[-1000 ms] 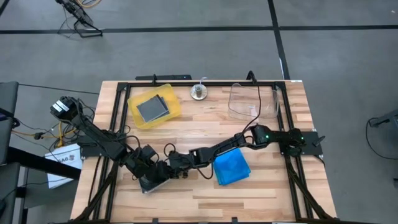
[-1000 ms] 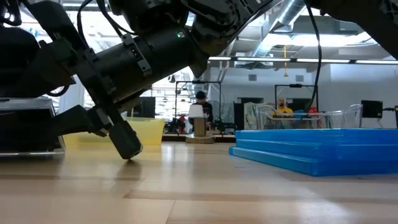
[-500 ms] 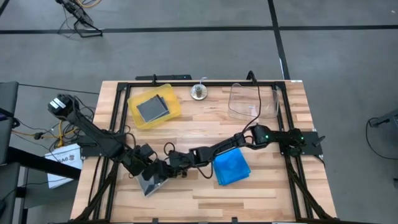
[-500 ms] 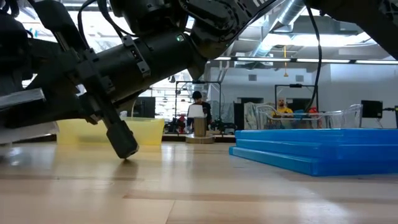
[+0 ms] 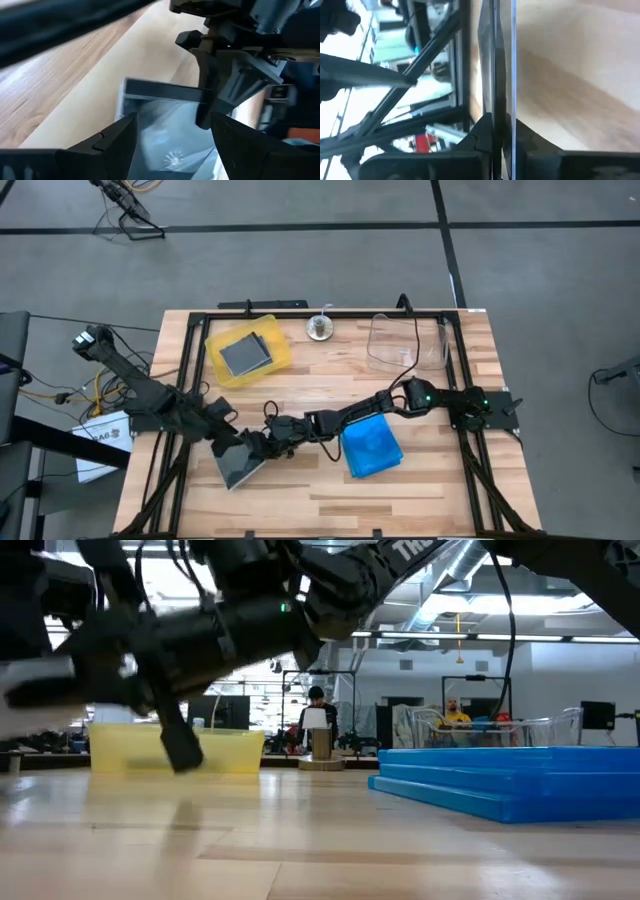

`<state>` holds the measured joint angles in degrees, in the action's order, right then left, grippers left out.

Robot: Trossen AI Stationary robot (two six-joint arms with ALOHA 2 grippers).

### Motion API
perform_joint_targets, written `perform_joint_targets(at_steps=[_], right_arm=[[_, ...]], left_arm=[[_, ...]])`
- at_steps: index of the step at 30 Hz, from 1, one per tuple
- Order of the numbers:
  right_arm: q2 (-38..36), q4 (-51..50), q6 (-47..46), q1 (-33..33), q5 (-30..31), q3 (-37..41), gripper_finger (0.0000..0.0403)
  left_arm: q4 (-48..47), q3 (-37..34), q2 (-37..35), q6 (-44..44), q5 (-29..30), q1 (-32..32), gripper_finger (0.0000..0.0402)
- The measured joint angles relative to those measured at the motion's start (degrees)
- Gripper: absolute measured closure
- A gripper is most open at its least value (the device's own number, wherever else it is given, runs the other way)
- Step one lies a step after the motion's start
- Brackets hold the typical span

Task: Pick & place jewel cases by type
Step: Put the black CD case into the yellow bin

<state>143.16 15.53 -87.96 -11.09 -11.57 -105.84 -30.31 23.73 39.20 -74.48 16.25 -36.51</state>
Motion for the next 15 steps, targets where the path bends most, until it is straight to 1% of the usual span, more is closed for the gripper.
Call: perform_joint_targets(at_steps=[3, 7, 11, 15], right_arm=[[-2.3, -1.4, 3.3, 0.2, -1.9, -0.1, 0.0395], [-6.1, -7.8, 8.9, 0.8, -3.5, -0.1, 0.0391], [-11.5, -18.9, 17.6, 1.5, -4.4, -0.2, 0.0394], [-17.0, -31.0, 27.1, 2.5, -3.3, -0.2, 0.0394]], left_arm=[[-0.7, 0.0, -6.0, 0.0, 0.1, 0.0, 0.0159], [0.6, 0.0, -13.7, 0.0, 0.5, 0.0, 0.0159], [3.0, 0.0, -20.6, 0.1, 1.2, 0.0, 0.0159], [6.5, 0.0, -25.9, 0.6, 4.5, 0.0, 0.0159]])
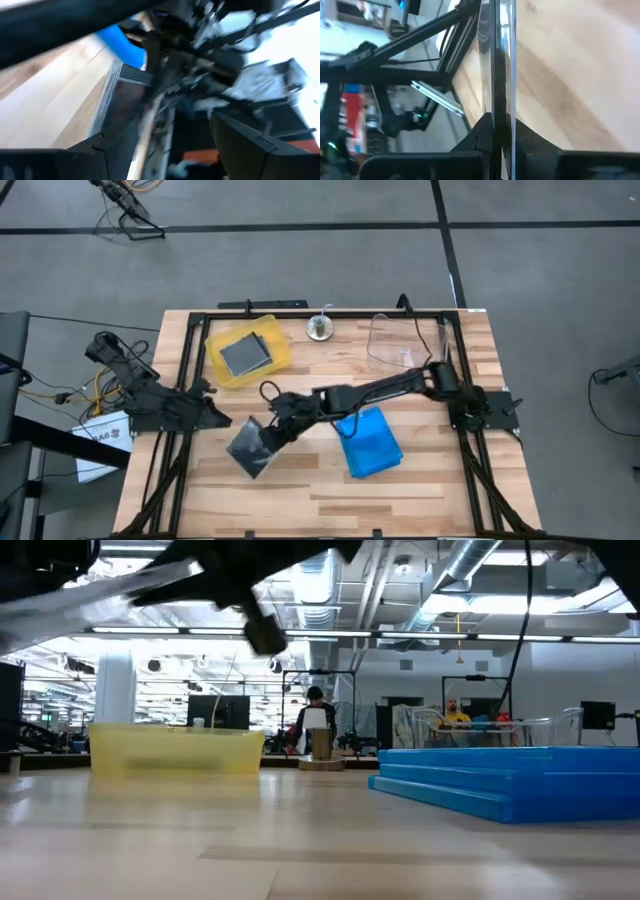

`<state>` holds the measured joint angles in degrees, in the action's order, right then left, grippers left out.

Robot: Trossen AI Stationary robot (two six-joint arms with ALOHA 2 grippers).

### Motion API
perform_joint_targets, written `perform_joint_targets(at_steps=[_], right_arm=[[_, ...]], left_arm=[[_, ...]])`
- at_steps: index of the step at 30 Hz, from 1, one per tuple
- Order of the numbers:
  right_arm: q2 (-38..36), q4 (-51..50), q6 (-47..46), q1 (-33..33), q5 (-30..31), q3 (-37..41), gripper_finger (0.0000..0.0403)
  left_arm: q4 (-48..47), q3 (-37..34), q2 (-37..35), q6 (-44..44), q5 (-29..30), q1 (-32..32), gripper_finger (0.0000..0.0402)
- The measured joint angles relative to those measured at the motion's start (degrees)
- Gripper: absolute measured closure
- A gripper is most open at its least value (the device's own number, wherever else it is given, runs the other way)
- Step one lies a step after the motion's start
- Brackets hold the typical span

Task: Pick & place jewel cases by type
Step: Put the black CD case into the yellow bin

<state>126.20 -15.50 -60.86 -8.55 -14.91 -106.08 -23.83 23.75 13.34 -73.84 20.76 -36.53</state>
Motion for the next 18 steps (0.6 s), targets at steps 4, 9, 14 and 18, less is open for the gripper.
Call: perform_joint_targets(at_steps=[4, 9, 14, 18], right_arm=[[-5.2, -10.6, 8.6, 1.5, 3.5, 0.0, 0.0391], [-10.8, -20.7, 21.6, 3.3, 10.4, 0.0, 0.0394], [-15.3, -22.8, 39.7, 3.9, 18.0, 0.0, 0.0391], [-18.0, -22.4, 57.0, 3.8, 23.0, 0.0, 0.0394]], left_arm=[[2.8, 0.1, -3.2, 1.4, 4.5, 0.0, 0.0159], [3.8, 0.1, -4.0, 1.4, 8.2, 0.0, 0.0159], [4.1, 0.1, -3.9, -0.3, 10.5, 0.0, 0.0159], [4.0, 0.1, -3.9, -0.5, 13.0, 0.0, 0.0159]])
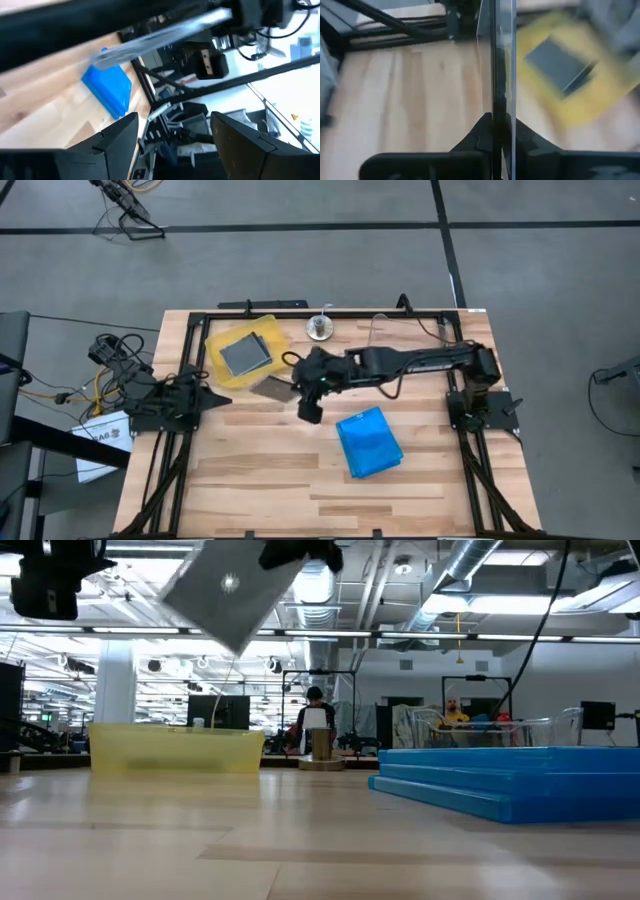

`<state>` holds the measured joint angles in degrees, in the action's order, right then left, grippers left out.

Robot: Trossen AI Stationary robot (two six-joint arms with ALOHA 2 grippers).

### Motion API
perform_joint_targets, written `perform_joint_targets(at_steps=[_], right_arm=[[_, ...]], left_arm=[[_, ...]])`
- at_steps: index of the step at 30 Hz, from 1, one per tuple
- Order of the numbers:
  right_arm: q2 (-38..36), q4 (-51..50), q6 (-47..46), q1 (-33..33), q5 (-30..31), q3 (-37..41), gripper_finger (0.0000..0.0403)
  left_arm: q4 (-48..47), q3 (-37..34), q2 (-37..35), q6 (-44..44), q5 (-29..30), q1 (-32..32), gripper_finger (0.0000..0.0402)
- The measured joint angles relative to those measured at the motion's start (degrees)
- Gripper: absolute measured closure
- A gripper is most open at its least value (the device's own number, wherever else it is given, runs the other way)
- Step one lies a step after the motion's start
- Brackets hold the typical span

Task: Pick & place jewel cases by type
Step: Put the black CD case into the yellow bin

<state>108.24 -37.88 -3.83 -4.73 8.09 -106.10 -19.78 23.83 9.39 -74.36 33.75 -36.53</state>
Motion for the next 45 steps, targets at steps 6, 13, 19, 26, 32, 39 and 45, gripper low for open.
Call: perform_joint_targets(at_steps=[6, 13, 19, 26, 32, 39, 45], right_arm=[[-3.6, 0.9, 17.4, 0.0, 6.4, 0.0, 0.0391], [-9.5, -0.7, 29.5, 0.0, 11.6, 0.0, 0.0394], [-14.5, -4.1, 31.3, 0.5, 11.6, 0.0, 0.0393], [-18.0, -11.0, 23.4, 1.4, 11.1, 0.0, 0.0394], [-19.4, -16.8, 8.8, 4.4, 3.3, 0.0, 0.0394], [-22.1, -19.5, -8.8, 11.7, -9.6, 3.6, 0.0394], [-28.6, -10.7, -24.1, 14.8, -20.4, 14.1, 0.0393]], left_arm=[[0.0, 0.0, 0.0, -0.8, 5.7, 0.0, 0.0159], [0.2, 0.0, 1.0, -4.2, 13.6, 0.0, 0.0159], [1.9, 0.0, 6.2, -8.6, 17.2, 0.0, 0.0159], [7.6, 0.0, 16.0, -10.9, 20.5, 0.3, 0.0159], [11.4, 0.0, 23.8, -10.8, 20.7, 2.8, 0.0159], [15.0, 0.0, 31.4, -9.0, 14.5, 6.4, 0.0159], [17.5, 0.0, 36.4, -6.6, 9.1, 8.4, 0.0159]])
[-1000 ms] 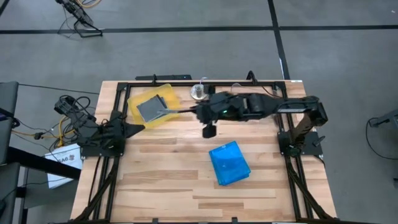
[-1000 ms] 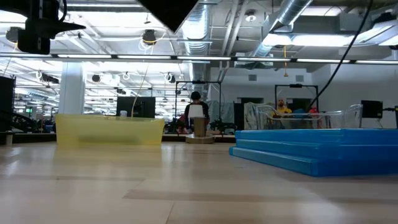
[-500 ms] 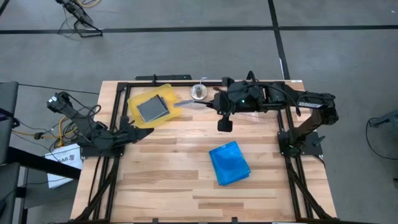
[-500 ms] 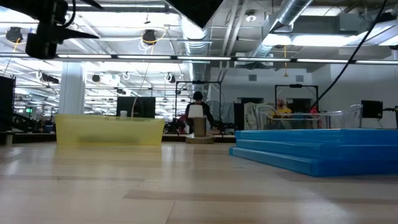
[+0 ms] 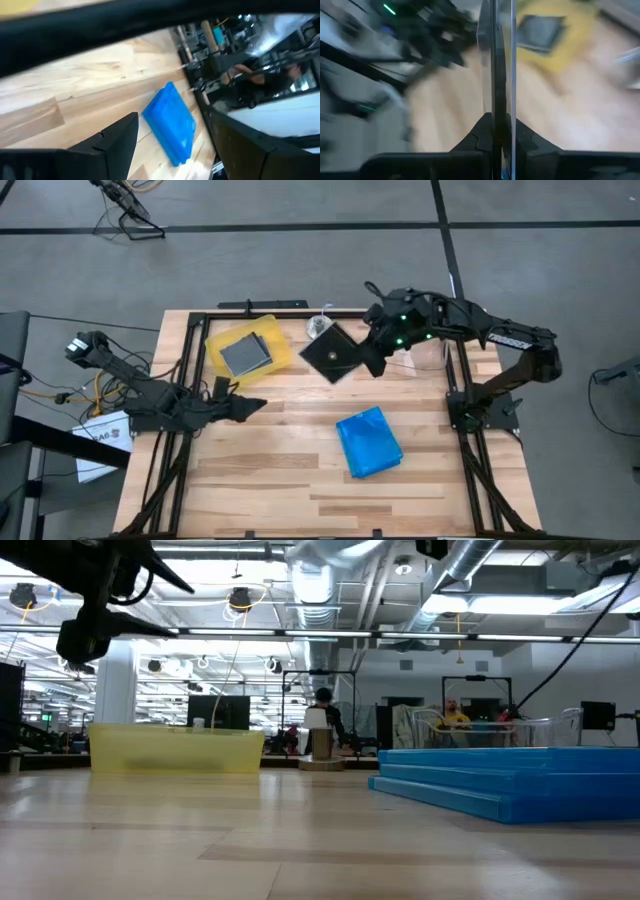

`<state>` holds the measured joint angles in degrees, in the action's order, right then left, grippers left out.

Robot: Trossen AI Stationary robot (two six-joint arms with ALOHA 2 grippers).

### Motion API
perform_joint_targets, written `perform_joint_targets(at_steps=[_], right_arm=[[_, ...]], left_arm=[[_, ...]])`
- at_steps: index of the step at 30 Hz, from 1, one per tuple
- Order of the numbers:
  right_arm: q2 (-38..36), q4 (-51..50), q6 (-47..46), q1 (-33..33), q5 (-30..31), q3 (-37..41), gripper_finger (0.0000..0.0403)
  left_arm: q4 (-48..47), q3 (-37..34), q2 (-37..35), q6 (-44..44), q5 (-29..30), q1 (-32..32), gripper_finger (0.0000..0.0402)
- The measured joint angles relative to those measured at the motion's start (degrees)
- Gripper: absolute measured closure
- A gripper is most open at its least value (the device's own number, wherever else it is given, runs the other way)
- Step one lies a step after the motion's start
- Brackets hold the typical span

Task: Pick & place jewel cases by type
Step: Put the black CD case into the yellow bin

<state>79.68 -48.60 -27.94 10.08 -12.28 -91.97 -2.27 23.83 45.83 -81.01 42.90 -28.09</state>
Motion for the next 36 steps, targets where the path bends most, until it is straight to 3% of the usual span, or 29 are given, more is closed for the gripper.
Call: perform_joint_targets(at_steps=[9, 15, 25, 36], right_arm=[[-5.8, 21.1, -26.3, -0.1, -16.3, 14.5, 0.0392], [-4.3, 26.5, -28.0, -2.0, -17.9, 14.8, 0.0392], [1.1, 28.1, -12.1, -1.1, -12.3, 14.8, 0.0392], [7.9, 28.9, 20.1, -1.0, 6.9, 14.8, 0.0392]], left_arm=[[2.4, 0.0, 3.6, -0.1, -4.0, 0.8, 0.0159], [2.3, 0.0, 3.7, 0.3, -3.7, 0.8, 0.0159], [3.7, 0.0, 3.7, -0.7, -7.7, 0.8, 0.0159], [2.9, 0.0, 3.6, -7.6, -9.6, 0.8, 0.0159]])
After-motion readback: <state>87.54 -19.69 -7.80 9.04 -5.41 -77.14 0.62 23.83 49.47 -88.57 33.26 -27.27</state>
